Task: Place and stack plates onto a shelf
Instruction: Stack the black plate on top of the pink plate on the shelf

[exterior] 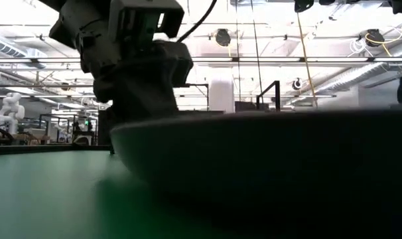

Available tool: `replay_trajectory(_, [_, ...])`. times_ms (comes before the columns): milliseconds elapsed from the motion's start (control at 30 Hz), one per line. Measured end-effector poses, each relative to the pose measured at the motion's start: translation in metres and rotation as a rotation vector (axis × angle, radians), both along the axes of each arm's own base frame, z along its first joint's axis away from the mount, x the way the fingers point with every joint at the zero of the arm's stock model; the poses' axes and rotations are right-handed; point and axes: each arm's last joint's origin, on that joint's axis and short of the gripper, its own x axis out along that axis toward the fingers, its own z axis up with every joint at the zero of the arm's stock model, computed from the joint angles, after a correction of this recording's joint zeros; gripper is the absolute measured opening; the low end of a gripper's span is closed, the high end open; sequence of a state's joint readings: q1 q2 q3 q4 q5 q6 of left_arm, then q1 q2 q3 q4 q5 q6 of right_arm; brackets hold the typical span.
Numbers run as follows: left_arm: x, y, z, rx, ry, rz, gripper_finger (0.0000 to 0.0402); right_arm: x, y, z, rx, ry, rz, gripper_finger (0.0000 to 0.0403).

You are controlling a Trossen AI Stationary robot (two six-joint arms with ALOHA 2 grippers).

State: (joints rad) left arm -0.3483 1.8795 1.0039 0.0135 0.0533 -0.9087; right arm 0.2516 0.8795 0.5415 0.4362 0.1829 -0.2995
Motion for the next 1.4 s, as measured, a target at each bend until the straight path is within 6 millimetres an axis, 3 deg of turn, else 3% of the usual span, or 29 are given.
replay_trajectory(267, [0.002,-0.002,-0.008,-0.024,0.014,-0.001,0.0166,0.000,0.000,-0.001,0.002,0.007,0.000,0.0116])
replay_trajectory(367, [0.003,-0.001,-0.009,-0.024,0.010,-0.004,0.0127,0.000,0.000,-0.001,0.002,0.007,0.000,0.0116])
replay_trajectory(533, [0.004,0.003,-0.009,-0.068,0.016,-0.049,0.0025,0.000,0.000,-0.001,0.002,0.007,0.000,0.0116])
replay_trajectory(733, [0.005,0.022,0.015,-0.038,-0.052,-0.065,0.0012,0.000,0.000,-0.002,-0.001,0.018,0.000,0.0116])
replay_trajectory(900, [-0.016,0.065,0.070,0.070,-0.068,-0.012,0.0011,-0.006,0.004,0.003,-0.023,-0.004,0.030,0.0116])
replay_trajectory(1133, [-0.070,0.152,0.144,0.314,-0.155,0.220,0.0011,-0.017,0.008,0.012,-0.017,-0.052,0.065,0.0116])
replay_trajectory(1267, [-0.103,0.201,0.166,0.398,-0.179,0.387,0.0011,-0.018,0.009,0.011,-0.021,-0.050,0.066,0.0116])
replay_trajectory(1400, [-0.128,0.245,0.171,0.450,-0.149,0.532,0.0011,-0.017,0.009,0.010,-0.034,-0.044,0.064,0.0116])
